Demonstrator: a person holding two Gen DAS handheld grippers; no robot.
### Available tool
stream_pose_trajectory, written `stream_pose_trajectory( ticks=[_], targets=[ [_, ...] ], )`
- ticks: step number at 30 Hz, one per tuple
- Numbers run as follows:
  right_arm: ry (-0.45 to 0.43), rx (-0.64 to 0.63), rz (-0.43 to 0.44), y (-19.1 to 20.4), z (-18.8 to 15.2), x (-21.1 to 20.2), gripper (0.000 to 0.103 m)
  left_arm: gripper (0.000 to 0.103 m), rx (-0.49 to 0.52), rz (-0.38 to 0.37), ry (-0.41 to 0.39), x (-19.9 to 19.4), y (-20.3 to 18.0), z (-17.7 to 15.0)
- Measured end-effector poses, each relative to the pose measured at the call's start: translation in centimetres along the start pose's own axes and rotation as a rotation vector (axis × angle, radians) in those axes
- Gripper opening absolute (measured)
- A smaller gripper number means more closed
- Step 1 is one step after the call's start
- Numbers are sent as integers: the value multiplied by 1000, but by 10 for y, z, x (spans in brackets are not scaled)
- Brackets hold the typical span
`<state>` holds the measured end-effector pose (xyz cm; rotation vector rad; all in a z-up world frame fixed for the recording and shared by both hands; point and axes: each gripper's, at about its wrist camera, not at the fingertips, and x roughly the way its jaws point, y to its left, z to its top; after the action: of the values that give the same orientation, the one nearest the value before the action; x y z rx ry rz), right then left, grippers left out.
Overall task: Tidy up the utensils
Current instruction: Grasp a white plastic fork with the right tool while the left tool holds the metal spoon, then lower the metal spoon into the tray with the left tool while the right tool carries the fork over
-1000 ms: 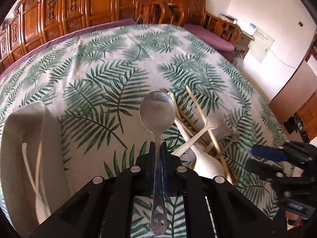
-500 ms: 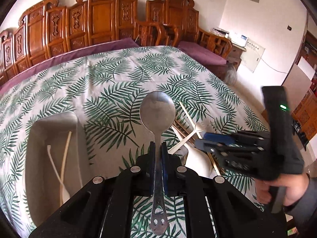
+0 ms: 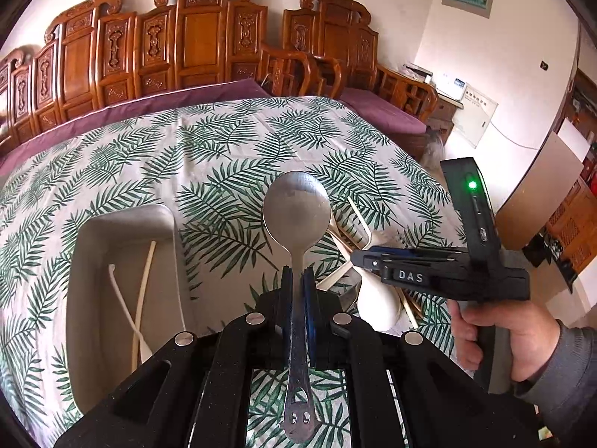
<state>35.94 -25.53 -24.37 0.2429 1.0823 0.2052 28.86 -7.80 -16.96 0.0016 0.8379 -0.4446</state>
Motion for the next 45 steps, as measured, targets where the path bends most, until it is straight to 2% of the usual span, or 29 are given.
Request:
stream_pose_trajectory(
  ticks=[13, 14, 20, 27, 34, 45],
  targets=[
    [-18, 130, -21, -15, 15, 8, 30, 5, -24, 2, -15, -16, 19, -8],
    [-13, 122, -18, -14, 15, 9, 24, 5, -25, 3, -15, -17, 21, -8],
    [-21, 69, -21, -6, 17, 6, 12, 5, -28, 13, -19, -21, 27, -9],
    [-40, -2, -1, 11, 19, -9, 5, 5, -28, 20, -34, -30, 29, -9],
    [-72, -90, 13, 35, 19, -30, 4, 5, -39, 46, -51, -43, 41, -9],
    [-122, -164, 82, 78, 22, -60, 4, 5, -77, 111, -64, -61, 74, -9]
  ],
)
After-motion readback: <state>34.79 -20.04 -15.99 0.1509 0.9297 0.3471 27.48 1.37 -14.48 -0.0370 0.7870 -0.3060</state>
